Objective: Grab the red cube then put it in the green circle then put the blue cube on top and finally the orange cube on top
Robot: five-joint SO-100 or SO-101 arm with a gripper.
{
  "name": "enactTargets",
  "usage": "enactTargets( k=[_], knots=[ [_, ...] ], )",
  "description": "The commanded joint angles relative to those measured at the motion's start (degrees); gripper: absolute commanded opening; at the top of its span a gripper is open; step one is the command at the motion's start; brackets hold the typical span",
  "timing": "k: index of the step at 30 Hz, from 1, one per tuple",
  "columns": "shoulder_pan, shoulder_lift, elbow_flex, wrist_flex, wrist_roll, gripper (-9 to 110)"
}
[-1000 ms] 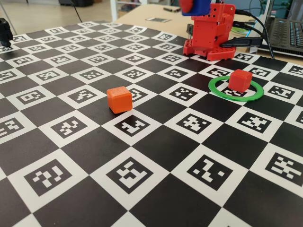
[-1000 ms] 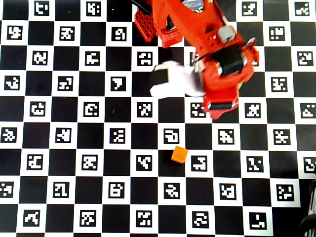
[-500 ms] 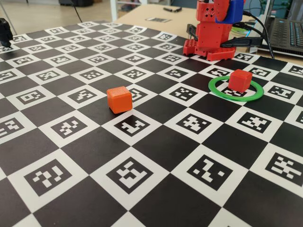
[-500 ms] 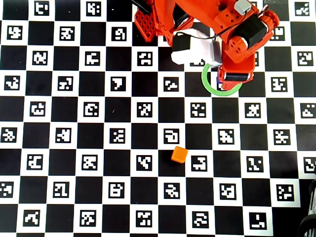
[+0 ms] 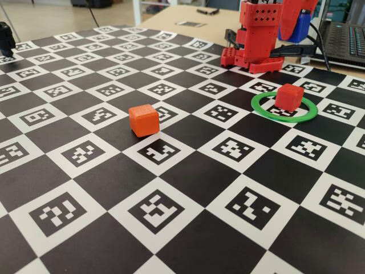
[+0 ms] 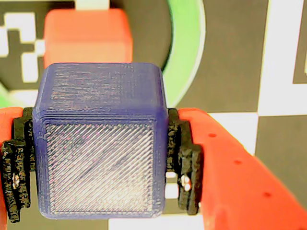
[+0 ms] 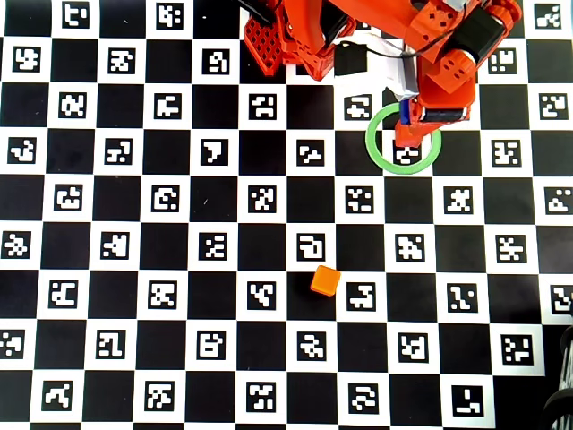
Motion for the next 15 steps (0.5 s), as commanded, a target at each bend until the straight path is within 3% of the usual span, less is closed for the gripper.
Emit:
enactTargets(
  k=[1,15],
  knots=[
    [-0.5,3.6,0.4,-2.7,0.3,5],
    [-1.8,0.2,6.4,-13.5,1.6,5]
  ],
)
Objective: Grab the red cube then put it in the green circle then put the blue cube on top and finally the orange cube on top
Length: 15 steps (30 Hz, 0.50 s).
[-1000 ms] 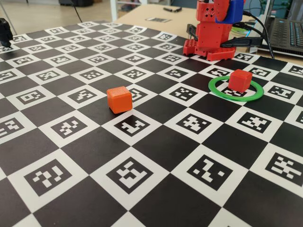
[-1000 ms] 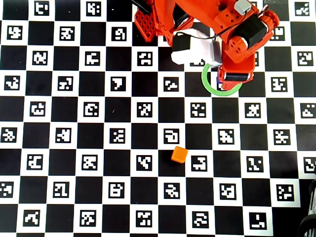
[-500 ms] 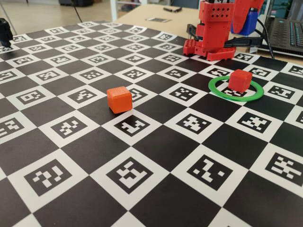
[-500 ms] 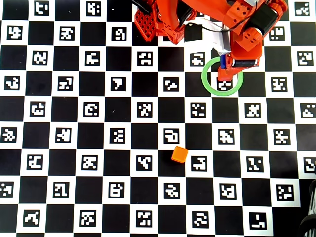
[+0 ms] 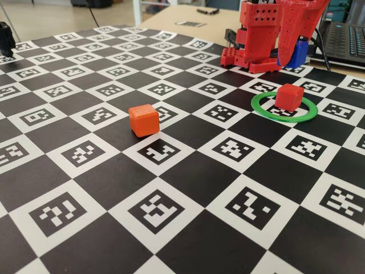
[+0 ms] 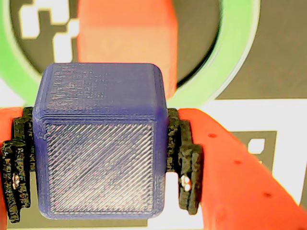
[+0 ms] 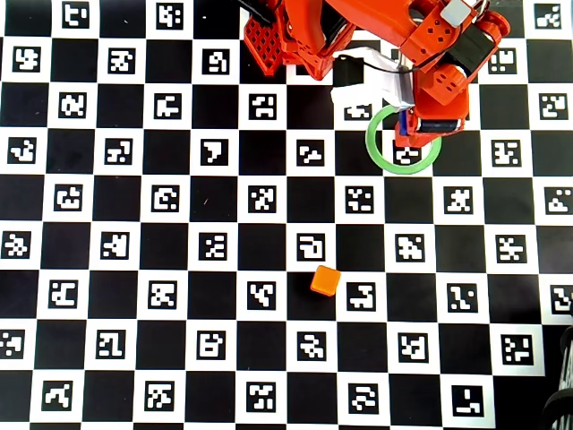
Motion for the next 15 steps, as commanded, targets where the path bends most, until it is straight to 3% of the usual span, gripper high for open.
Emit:
enactTargets(
  k=[1,15],
  knots=[
    [-1.3,0.0,0.4,-2.5,0.3,5],
    [-5.2,-2.8,3.3,-6.5,4.8,6]
  ],
)
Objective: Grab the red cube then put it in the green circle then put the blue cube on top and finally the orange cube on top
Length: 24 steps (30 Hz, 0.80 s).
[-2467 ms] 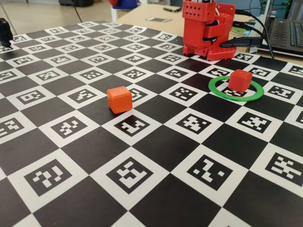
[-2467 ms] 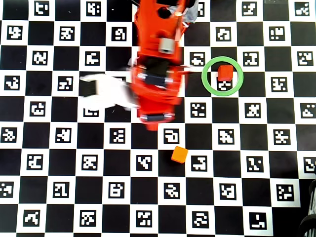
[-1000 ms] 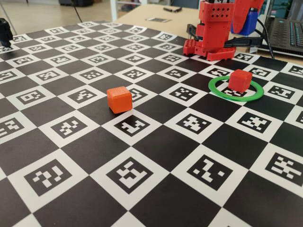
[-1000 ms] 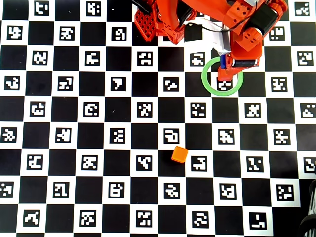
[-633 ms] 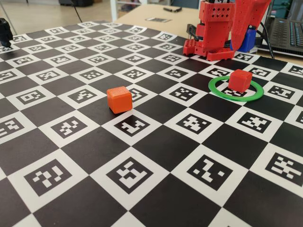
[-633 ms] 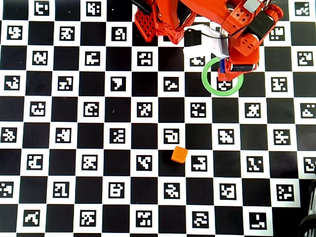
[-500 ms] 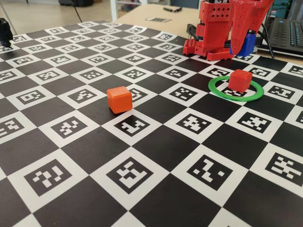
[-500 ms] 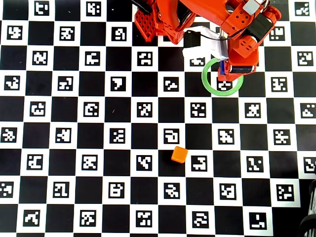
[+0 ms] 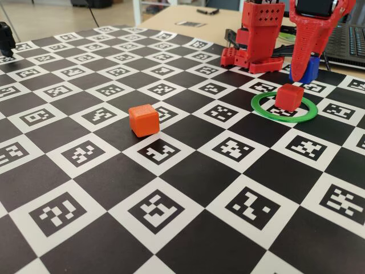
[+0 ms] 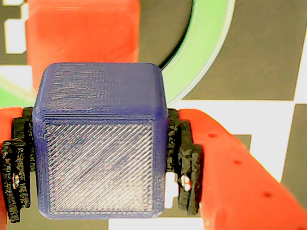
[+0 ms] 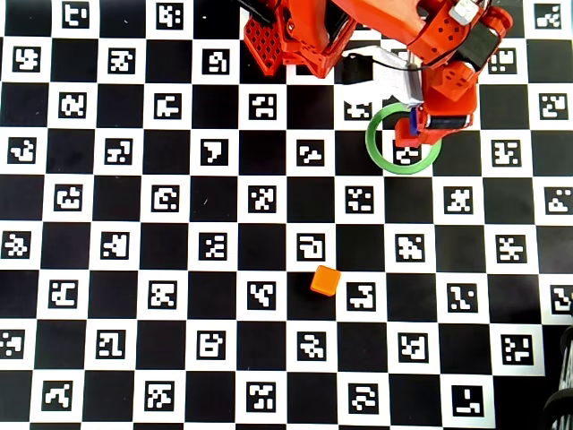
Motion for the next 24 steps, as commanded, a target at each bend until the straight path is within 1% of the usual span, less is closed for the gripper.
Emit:
enactTargets(
  k=[1,10,24],
  knots=[
    [0.4,0.6,-0.4,-0.9,0.2,6],
    [2.7,0.6,0.0,-0.8,-1.0,6],
    [2.8,-0.2,2.1,-3.0,-2.7,5]
  ],
)
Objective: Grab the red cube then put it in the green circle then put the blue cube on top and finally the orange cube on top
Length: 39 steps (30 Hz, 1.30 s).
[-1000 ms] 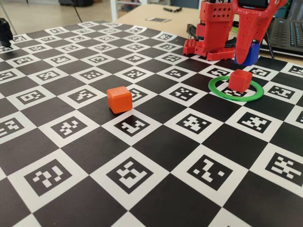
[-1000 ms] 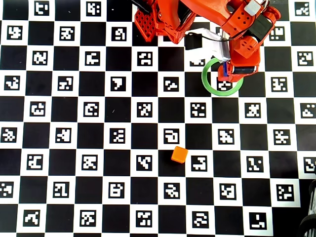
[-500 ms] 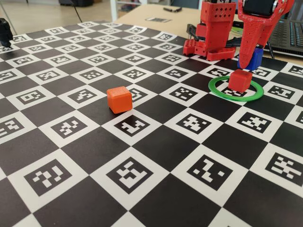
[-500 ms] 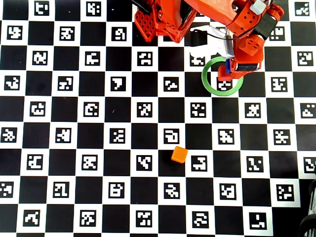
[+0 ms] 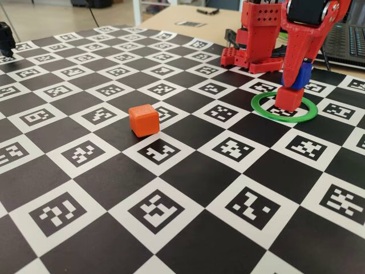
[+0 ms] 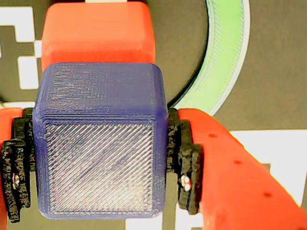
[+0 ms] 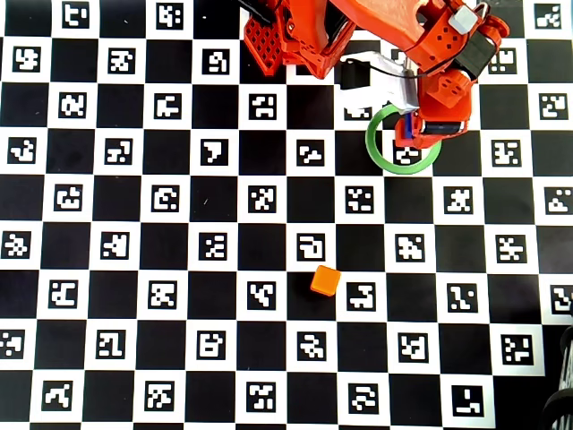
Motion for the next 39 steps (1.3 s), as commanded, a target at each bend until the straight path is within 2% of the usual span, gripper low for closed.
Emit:
enactTargets(
  k=[1,16,30,35,39],
  knots=[
    [0.5,0.3,-0.5,-0.3,-0.8,5],
    [0.9,-0.7,0.1,-0.3,-1.8,7],
    [0.1,-0.5,-0.9,1.7,-0.4,36],
    [0.1,-0.4,-5.4,7.2,-0.3,43],
    [0.7,-0.5,-12.0,14.6,-4.5,45]
  ],
)
